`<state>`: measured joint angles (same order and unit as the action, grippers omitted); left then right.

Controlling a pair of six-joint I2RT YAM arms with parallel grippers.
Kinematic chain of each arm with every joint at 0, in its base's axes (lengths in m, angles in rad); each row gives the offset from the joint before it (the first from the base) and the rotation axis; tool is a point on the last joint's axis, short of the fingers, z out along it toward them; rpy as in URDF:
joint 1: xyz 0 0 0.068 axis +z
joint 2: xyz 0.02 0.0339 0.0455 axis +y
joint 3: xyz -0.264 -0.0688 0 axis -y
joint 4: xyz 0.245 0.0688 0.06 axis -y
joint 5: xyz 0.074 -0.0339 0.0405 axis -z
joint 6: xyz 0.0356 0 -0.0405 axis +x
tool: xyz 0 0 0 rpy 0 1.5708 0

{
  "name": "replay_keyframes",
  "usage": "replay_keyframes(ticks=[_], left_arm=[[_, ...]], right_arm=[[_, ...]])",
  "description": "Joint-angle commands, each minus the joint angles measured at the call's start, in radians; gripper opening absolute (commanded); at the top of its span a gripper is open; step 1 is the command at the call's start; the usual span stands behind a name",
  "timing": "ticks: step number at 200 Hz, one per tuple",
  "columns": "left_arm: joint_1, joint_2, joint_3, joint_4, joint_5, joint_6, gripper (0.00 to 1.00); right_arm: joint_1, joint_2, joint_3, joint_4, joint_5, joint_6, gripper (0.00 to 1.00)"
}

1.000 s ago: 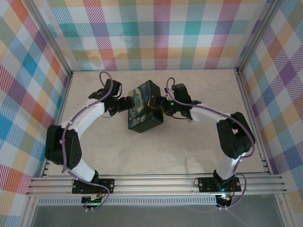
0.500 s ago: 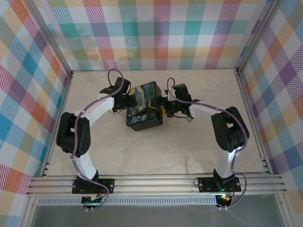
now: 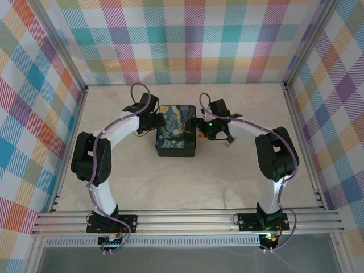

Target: Unlock a padlock with a key

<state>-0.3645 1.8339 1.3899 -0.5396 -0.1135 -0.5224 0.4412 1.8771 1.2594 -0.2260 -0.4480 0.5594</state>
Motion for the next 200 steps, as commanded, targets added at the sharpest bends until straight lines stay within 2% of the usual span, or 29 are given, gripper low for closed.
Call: replay_keyframes(ticks=[1, 29, 39, 44, 64, 83, 111, 127, 141, 161, 181, 200], left_arm=[[0.001, -0.013, 0.042, -0.022, 0.026, 0.034, 0.87], [0.026, -0.103, 0.007, 0.038, 0.055, 0.063, 0.91], [0.038, -0.133, -0.003, 0.05, 0.041, 0.085, 0.96], [0.043, -0.146, -0.007, 0.049, 0.014, 0.09, 1.0], [0.061, -0.211, -0.052, 0.065, -0.121, 0.159, 1.0], [0.101, -0.335, -0.227, 0.243, -0.258, 0.277, 1.0], [0.208, -0.55, -0.554, 0.529, -0.252, 0.533, 1.0], [0.278, -0.606, -0.67, 0.581, -0.231, 0.534, 1.0], [0.306, -0.652, -0.806, 0.752, -0.158, 0.525, 1.0], [0.311, -0.62, -0.912, 0.936, -0.115, 0.509, 1.0], [0.312, -0.562, -0.978, 1.11, -0.133, 0.503, 1.0], [0.315, -0.49, -1.011, 1.231, -0.083, 0.484, 1.0]], right_arm=[[-0.006, -0.014, 0.048, -0.068, 0.035, -0.06, 1.0], [-0.011, -0.079, 0.044, -0.083, 0.071, -0.096, 1.0], [-0.018, -0.114, 0.037, -0.094, 0.11, -0.113, 1.0], [-0.025, -0.133, 0.025, -0.095, 0.13, -0.122, 1.0], [-0.06, -0.251, -0.078, -0.033, 0.237, -0.182, 1.0], [-0.114, -0.386, -0.217, 0.078, 0.394, -0.268, 1.0], [-0.227, -0.474, -0.305, 0.096, 0.529, -0.357, 1.0], [-0.262, -0.51, -0.377, 0.146, 0.567, -0.367, 1.0], [-0.282, -0.526, -0.444, 0.234, 0.597, -0.388, 1.0], [-0.303, -0.501, -0.487, 0.303, 0.618, -0.425, 1.0], [-0.308, -0.475, -0.583, 0.524, 0.634, -0.448, 1.0], [-0.311, -0.451, -0.61, 0.66, 0.628, -0.535, 1.0]])
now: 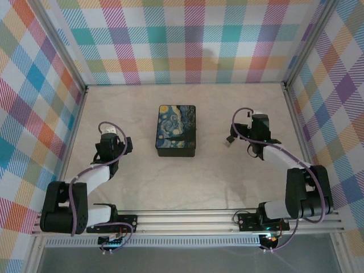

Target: Unlock a padlock with a key

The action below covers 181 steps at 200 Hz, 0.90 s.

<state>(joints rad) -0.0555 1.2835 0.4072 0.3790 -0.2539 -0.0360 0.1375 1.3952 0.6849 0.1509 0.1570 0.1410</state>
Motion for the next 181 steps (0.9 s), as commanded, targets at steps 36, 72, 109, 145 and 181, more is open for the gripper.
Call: replay_keyframes(ticks=[36, 72, 109, 145, 181], left_arm=[[0.004, 0.28, -0.012, 0.481, 0.097, 0.015, 1.0], [-0.002, 0.276, -0.003, 0.454, 0.12, 0.032, 1.0], [-0.007, 0.278, 0.003, 0.444, 0.108, 0.036, 1.0], [-0.029, 0.278, 0.009, 0.433, 0.076, 0.05, 1.0], [-0.029, 0.278, 0.008, 0.433, 0.077, 0.05, 1.0]], right_arm=[[-0.021, 0.088, -0.064, 0.473, -0.046, -0.275, 1.0], [-0.028, 0.013, -0.071, 0.348, -0.03, -0.271, 1.0], [-0.056, -0.057, -0.23, 0.385, -0.084, -0.247, 1.0], [-0.079, 0.073, -0.302, 0.67, -0.143, -0.181, 1.0], [-0.1, 0.143, -0.301, 0.739, -0.129, -0.151, 1.0]])
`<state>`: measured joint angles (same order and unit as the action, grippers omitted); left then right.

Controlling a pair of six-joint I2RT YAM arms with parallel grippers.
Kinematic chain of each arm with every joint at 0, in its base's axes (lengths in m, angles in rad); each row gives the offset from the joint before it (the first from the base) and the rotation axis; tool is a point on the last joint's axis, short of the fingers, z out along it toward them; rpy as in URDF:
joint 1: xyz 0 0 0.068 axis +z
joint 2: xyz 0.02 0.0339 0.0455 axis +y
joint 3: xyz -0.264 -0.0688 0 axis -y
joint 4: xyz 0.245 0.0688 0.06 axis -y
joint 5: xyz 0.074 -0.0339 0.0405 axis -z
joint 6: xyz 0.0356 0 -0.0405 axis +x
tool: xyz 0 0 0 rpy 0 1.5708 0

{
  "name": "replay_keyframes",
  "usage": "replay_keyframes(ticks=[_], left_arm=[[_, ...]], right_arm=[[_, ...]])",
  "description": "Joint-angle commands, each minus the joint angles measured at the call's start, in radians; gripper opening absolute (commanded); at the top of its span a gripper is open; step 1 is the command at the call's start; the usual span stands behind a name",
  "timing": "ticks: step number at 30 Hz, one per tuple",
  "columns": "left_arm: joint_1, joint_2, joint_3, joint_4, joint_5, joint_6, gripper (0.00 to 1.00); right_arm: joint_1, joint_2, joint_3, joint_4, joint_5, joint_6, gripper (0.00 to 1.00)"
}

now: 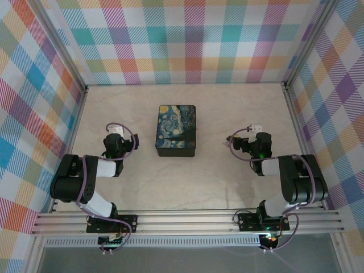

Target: Unlock a padlock with a key

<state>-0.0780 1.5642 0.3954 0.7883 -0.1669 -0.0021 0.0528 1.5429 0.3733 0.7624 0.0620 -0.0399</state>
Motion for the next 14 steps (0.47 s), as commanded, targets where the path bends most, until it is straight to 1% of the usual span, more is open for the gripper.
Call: replay_keyframes(ticks=[1, 2, 3, 5, 8, 10, 14], left_arm=[[-0.006, -0.003, 0.02, 0.023, -0.01, 0.016, 1.0], [-0.007, -0.003, 0.021, 0.024, -0.011, 0.017, 1.0], [-0.007, -0.003, 0.021, 0.023, -0.01, 0.016, 1.0], [-0.006, -0.001, 0.026, 0.019, -0.004, 0.019, 1.0], [-0.005, 0.002, 0.034, 0.004, 0.05, 0.035, 1.0], [0.006, 0.003, 0.037, -0.002, 0.072, 0.035, 1.0], [0.006, 0.001, 0.034, 0.003, 0.075, 0.035, 1.0]], right_arm=[[-0.016, -0.007, 0.011, 0.121, -0.034, 0.03, 1.0], [-0.015, -0.014, 0.01, 0.11, -0.031, 0.032, 1.0], [-0.015, -0.006, 0.004, 0.137, -0.025, 0.034, 1.0], [-0.016, -0.008, 0.013, 0.114, -0.016, 0.04, 1.0], [-0.015, -0.007, 0.016, 0.111, -0.012, 0.041, 1.0], [-0.018, -0.006, 0.023, 0.098, 0.044, 0.072, 1.0], [-0.025, -0.011, 0.012, 0.11, 0.082, 0.093, 1.0]])
